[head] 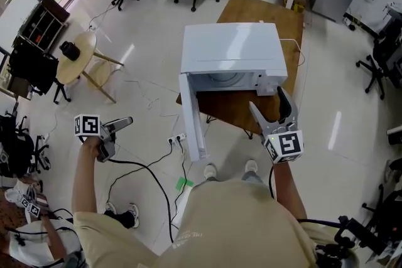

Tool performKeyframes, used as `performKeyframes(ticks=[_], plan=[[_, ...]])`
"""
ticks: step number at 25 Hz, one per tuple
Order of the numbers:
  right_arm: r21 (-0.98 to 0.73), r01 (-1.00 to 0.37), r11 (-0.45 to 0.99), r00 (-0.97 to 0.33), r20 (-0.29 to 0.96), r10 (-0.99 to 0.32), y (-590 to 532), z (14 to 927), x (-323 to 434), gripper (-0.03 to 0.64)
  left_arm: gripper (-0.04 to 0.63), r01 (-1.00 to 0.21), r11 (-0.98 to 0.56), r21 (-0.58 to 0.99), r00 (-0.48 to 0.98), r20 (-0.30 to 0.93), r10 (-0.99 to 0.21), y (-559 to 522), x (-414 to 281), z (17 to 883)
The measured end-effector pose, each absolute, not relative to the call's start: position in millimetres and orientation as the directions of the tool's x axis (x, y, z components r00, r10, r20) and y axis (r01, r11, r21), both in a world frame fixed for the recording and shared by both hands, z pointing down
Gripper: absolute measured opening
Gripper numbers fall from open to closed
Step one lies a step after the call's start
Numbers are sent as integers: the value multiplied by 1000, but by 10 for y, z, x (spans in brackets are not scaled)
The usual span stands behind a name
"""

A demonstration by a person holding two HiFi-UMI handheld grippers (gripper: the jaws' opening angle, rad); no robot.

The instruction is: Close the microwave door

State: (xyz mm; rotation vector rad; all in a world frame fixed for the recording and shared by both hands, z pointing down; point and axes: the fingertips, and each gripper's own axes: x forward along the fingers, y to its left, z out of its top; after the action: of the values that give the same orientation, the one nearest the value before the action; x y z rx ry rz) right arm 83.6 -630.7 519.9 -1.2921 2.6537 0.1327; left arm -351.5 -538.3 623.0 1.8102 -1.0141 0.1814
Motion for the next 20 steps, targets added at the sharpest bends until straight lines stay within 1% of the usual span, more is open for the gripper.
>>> performKeyframes(ticks=[2,5,7,10,13,18,20], plan=[[-17,-795,607,-592,-197,-781,-6399,5203,905,383,573,-679,-123,723,667,539,-514,-5422,-3358,6311],[-34,-805,593,-579,-180,-796,-6481,5217,990,382,520,-648,-136,750,706,524,-477,-5500,-3057,6425],[-41,-806,590,-575,-179,-798,-6521,5212,1014,383,481,-627,-177,758,741,511,-435,-5528,-2783,6523],[-39,-814,580,-566,-170,-807,-6582,5212,1056,382,462,-612,-248,751,780,520,-350,-5523,-2278,6738],[-28,-819,572,-561,-165,-811,-6598,5186,1078,382,392,-588,-253,768,800,507,-319,-5545,-1901,6905],[-38,-832,554,-548,-111,-829,-6578,5232,1180,382,234,-577,-211,789,797,487,-358,-5723,-1670,7080],[-38,-841,540,-531,-138,-836,-6589,5194,1247,382,199,-585,-189,789,789,500,-357,-5743,-1622,7149]])
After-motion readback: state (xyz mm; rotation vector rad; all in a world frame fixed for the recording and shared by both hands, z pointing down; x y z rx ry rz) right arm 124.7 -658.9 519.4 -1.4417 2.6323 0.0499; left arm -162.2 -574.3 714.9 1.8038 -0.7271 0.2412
